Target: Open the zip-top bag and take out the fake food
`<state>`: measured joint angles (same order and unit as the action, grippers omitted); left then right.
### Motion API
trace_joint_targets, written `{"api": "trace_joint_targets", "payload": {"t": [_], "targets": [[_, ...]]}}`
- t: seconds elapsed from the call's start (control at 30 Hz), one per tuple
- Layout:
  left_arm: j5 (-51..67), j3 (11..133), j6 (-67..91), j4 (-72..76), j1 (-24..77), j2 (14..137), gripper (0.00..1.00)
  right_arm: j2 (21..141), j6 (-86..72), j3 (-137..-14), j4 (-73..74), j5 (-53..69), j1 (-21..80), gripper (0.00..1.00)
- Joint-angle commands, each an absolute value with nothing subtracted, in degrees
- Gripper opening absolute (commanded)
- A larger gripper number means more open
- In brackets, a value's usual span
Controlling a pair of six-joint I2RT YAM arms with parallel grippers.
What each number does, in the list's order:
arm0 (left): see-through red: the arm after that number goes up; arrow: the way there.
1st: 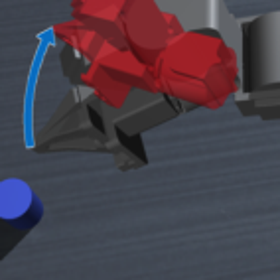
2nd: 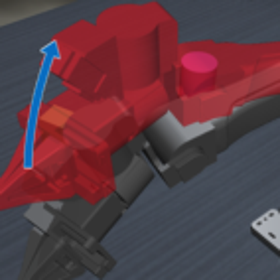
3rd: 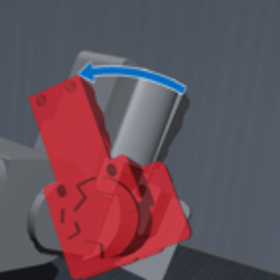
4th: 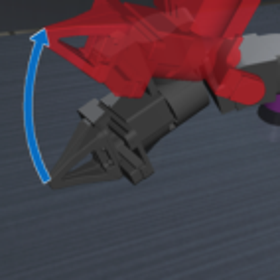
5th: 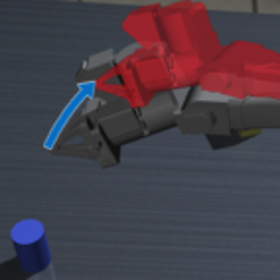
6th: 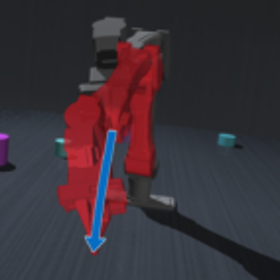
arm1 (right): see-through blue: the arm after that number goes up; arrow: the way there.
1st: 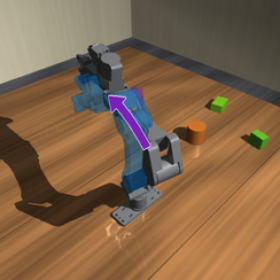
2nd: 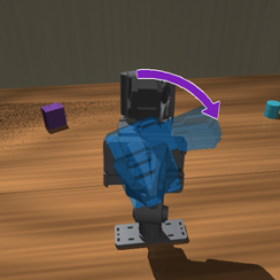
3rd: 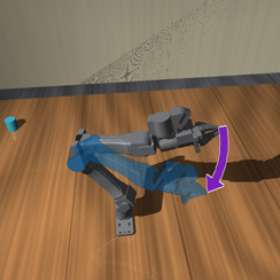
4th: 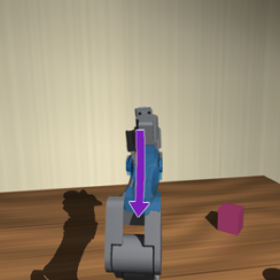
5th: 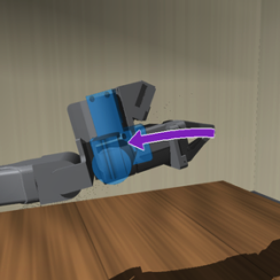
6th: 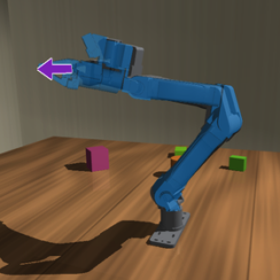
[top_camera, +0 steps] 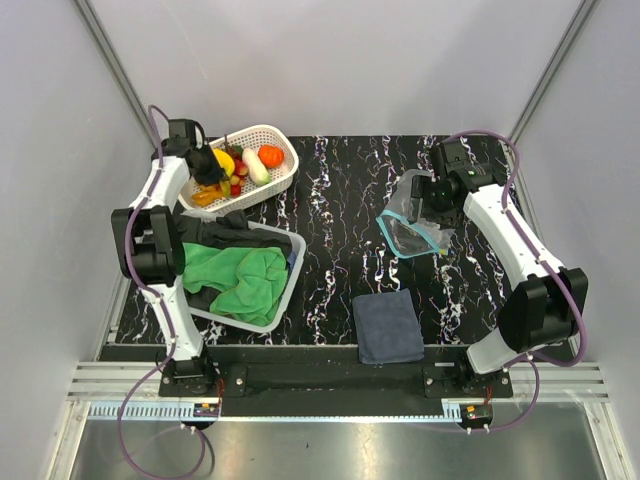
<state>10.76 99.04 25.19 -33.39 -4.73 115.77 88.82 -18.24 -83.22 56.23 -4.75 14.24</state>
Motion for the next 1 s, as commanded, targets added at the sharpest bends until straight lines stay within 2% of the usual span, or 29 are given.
{"api": "trace_joint_targets", "payload": {"t": [0.0,0.17,0.3,0.33,0.43,0.7,0.73,0.8,0.97], "targets": [[16.69,103.35,20.06,-31.73,-3.43,116.01,0.18,86.75,-18.10,-83.32,55.19,-2.20,14.33,0.80],[17.49,103.80,16.44,-31.82,-2.55,115.84,0.27,85.52,-19.68,-81.57,55.20,-0.88,14.24,0.81],[16.09,102.40,17.58,-32.51,-2.99,116.11,0.71,84.47,-21.00,-80.95,55.55,-0.17,14.33,0.82],[14.87,102.13,17.67,-32.78,-2.99,115.67,0.86,84.11,-21.35,-81.03,55.81,-0.18,14.33,0.83],[13.28,99.76,18.54,-32.96,-2.73,111.81,0.97,83.24,-22.06,-81.30,56.42,1.13,14.24,0.84],[10.54,92.13,19.23,-34.28,7.37,96.26,0.99,74.47,-25.83,-76.65,56.51,4.66,14.24,0.93],[11.33,90.37,20.21,-34.19,11.21,92.59,0.99,73.23,-26.27,-75.51,56.17,6.66,14.33,1.00],[12.56,85.20,23.79,-33.93,15.97,89.40,0.99,68.94,-27.93,-71.29,55.02,8.43,14.33,1.00],[13.36,73.76,31.89,-26.66,36.09,79.48,0.99,59.69,-30.93,-59.89,51.78,12.56,14.33,1.00]]}}
